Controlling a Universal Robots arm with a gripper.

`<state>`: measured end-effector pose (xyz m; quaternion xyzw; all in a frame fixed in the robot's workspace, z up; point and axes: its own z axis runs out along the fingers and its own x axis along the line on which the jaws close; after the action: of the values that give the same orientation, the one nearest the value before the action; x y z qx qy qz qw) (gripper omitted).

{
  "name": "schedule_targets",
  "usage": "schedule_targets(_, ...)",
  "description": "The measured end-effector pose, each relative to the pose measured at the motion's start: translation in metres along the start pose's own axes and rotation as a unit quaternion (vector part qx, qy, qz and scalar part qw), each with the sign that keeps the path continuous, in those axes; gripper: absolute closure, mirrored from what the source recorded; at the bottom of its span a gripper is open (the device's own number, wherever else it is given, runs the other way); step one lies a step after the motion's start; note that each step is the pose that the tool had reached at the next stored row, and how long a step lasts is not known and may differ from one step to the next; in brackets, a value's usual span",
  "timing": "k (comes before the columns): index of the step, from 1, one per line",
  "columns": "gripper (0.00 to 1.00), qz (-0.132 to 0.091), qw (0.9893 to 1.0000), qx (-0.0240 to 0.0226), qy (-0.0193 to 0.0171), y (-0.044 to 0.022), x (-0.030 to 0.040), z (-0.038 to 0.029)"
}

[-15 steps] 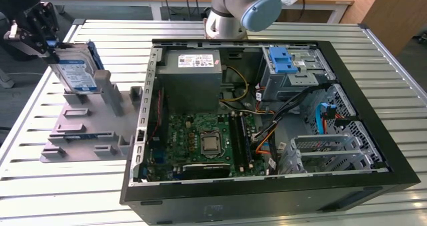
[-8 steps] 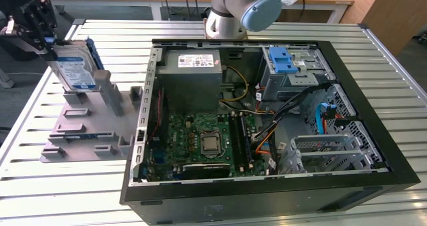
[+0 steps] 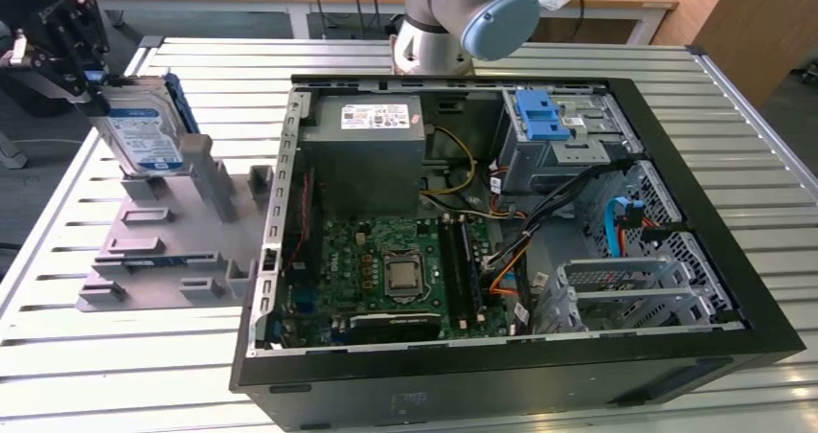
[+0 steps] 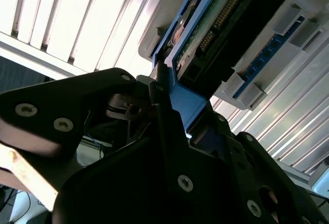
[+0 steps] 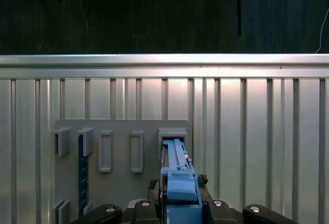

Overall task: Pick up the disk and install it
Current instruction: 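Pick up the disk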

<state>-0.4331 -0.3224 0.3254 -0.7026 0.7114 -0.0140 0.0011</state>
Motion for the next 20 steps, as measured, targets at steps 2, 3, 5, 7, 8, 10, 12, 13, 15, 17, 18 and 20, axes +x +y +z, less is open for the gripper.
schedule_targets(2,0.64,0.000,1.0000,0.0000,0.0000,0.0000,0.0000,-0.0002)
schedule_targets(3,0.64,0.000,1.0000,0.0000,0.0000,0.0000,0.0000,-0.0003)
schedule_targets(5,0.64,0.000,1.0000,0.0000,0.0000,0.0000,0.0000,-0.0005)
schedule_targets(7,0.64,0.000,1.0000,0.0000,0.0000,0.0000,0.0000,-0.0006)
schedule_targets(8,0.64,0.000,1.0000,-0.0002,-0.0003,0.0000,0.0000,-0.0011)
schedule_targets(10,0.64,0.000,1.0000,0.0001,-0.0006,0.0000,0.0000,-0.0022)
schedule_targets(12,0.64,0.000,1.0000,0.0001,-0.0007,0.0000,0.0001,-0.0036)
schedule_targets(13,0.64,0.000,1.0000,0.0001,-0.0007,0.0000,0.0001,-0.0044)
schedule_targets(15,0.64,0.000,1.0000,0.0001,-0.0007,-0.0001,0.0001,-0.0065)
schedule_targets(17,0.64,0.000,1.0000,0.0002,-0.0007,-0.0001,0.0002,-0.0086)
schedule_targets(18,0.64,0.000,1.0000,0.0003,-0.0007,-0.0001,0.0002,-0.0095)
schedule_targets(20,0.64,0.000,1.0000,0.0004,-0.0007,-0.0001,0.0002,-0.0111)
